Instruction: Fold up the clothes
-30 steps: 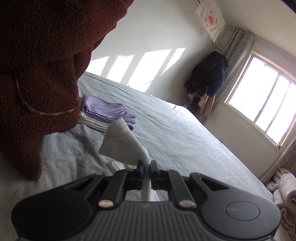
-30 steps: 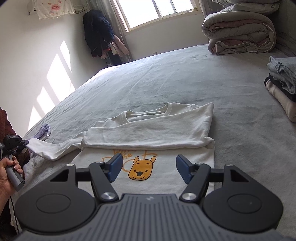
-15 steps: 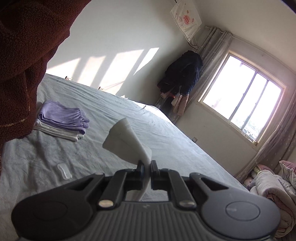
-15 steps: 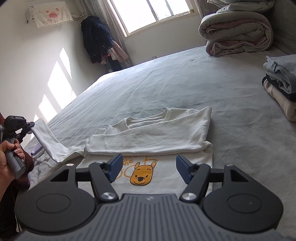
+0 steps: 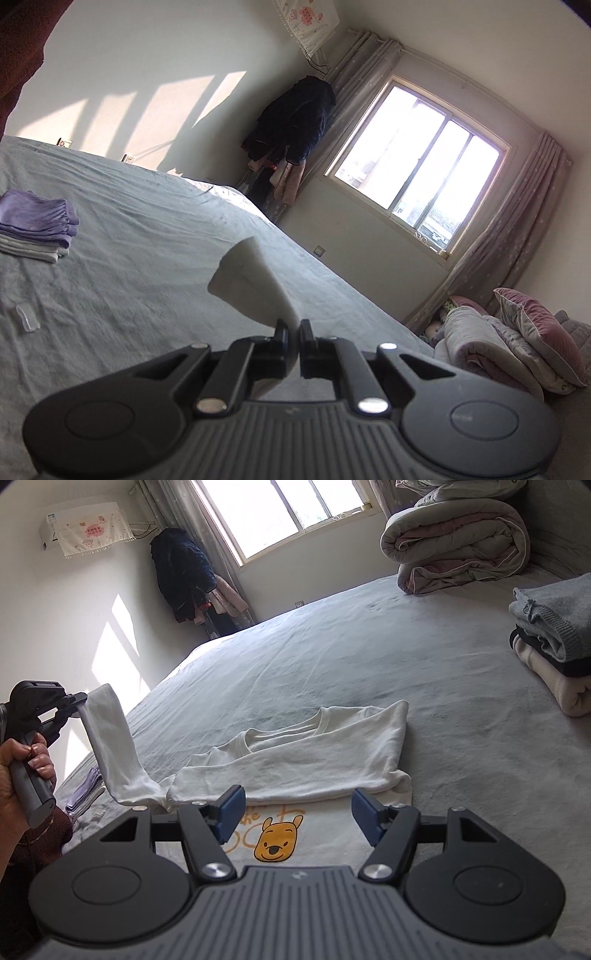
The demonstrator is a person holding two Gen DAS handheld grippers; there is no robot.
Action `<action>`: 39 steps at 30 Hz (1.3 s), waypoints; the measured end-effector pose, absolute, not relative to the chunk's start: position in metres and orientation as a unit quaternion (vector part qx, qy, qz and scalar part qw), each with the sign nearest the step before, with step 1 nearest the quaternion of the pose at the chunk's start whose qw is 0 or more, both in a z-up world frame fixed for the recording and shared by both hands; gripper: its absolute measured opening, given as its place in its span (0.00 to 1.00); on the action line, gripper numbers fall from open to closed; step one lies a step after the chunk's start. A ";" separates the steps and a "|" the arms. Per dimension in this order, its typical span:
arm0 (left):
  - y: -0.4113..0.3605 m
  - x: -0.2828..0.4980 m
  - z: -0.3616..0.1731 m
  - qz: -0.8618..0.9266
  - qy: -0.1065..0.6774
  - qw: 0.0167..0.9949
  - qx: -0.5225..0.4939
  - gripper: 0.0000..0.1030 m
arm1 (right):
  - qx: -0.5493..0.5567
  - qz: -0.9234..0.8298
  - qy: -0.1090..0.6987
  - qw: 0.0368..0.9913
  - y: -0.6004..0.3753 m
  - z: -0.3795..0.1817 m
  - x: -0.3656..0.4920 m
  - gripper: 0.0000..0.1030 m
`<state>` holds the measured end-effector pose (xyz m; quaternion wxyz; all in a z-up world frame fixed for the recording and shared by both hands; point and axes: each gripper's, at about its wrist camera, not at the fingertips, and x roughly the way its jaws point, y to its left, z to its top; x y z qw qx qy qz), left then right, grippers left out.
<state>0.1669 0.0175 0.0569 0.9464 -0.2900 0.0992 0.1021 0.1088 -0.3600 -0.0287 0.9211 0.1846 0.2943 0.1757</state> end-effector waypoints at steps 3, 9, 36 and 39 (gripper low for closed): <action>0.003 0.171 0.057 0.074 0.107 0.950 -0.282 0.05 | 0.190 0.172 0.293 0.921 -0.364 -0.028 0.109 0.66; -0.027 0.183 0.045 0.023 0.135 0.949 -0.285 0.05 | 0.200 0.164 0.291 0.921 -0.371 -0.028 0.112 0.66; -0.152 0.195 -0.051 -0.197 0.365 0.904 -0.103 0.24 | 0.206 0.157 0.290 0.921 -0.379 -0.029 0.113 0.66; -0.143 0.186 -0.052 -0.216 0.360 0.903 -0.088 0.36 | 0.204 0.156 0.290 0.922 -0.379 -0.029 0.113 0.66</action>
